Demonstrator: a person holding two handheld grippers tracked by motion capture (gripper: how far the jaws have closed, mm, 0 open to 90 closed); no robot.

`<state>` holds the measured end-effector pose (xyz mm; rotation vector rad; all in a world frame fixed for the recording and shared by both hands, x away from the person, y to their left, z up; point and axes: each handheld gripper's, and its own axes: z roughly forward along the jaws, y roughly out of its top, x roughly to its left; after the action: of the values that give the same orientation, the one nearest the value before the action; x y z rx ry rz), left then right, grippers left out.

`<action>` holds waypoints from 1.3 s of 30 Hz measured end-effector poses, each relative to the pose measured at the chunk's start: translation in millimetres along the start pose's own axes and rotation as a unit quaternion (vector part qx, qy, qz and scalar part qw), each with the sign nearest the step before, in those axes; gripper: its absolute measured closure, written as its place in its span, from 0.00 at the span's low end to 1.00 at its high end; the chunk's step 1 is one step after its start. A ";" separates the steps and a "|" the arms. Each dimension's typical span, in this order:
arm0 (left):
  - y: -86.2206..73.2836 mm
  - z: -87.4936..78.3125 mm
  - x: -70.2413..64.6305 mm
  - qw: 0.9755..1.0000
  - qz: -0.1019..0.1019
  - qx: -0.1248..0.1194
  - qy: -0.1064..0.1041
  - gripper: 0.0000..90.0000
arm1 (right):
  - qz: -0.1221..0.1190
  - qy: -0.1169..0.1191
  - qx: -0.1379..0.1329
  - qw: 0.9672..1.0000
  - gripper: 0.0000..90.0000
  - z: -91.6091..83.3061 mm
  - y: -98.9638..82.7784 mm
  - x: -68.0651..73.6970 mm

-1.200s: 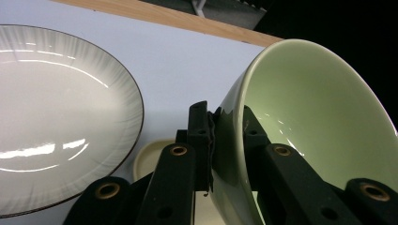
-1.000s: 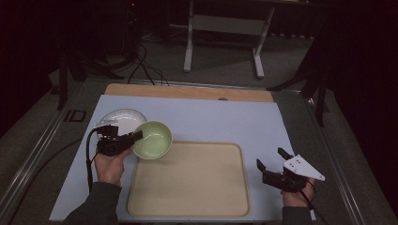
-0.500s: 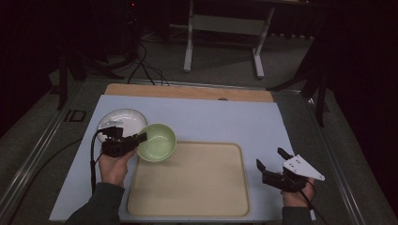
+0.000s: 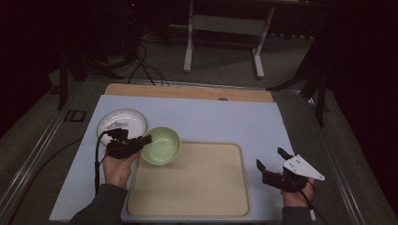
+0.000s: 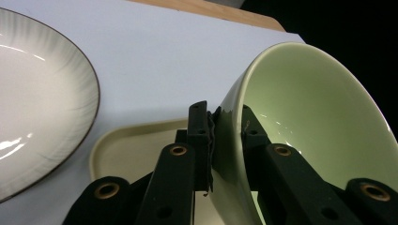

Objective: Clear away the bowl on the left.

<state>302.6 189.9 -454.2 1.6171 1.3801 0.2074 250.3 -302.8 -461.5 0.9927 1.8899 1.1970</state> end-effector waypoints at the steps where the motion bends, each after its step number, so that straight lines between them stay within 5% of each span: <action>1: -0.5 0.7 -0.6 1.000 0.001 0.001 -0.001 0.90 | 0.000 0.000 0.000 1.000 0.15 0.0 0.0 0.0; 39: -10.3 17.1 -20.9 0.999 0.017 0.022 -0.023 0.89 | 0.000 -0.001 -0.002 1.000 0.15 -0.4 0.0 -0.9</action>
<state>299.7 162.1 -461.6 1.6730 1.3312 0.1613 250.4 -303.7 -461.2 0.9909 1.8864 1.1989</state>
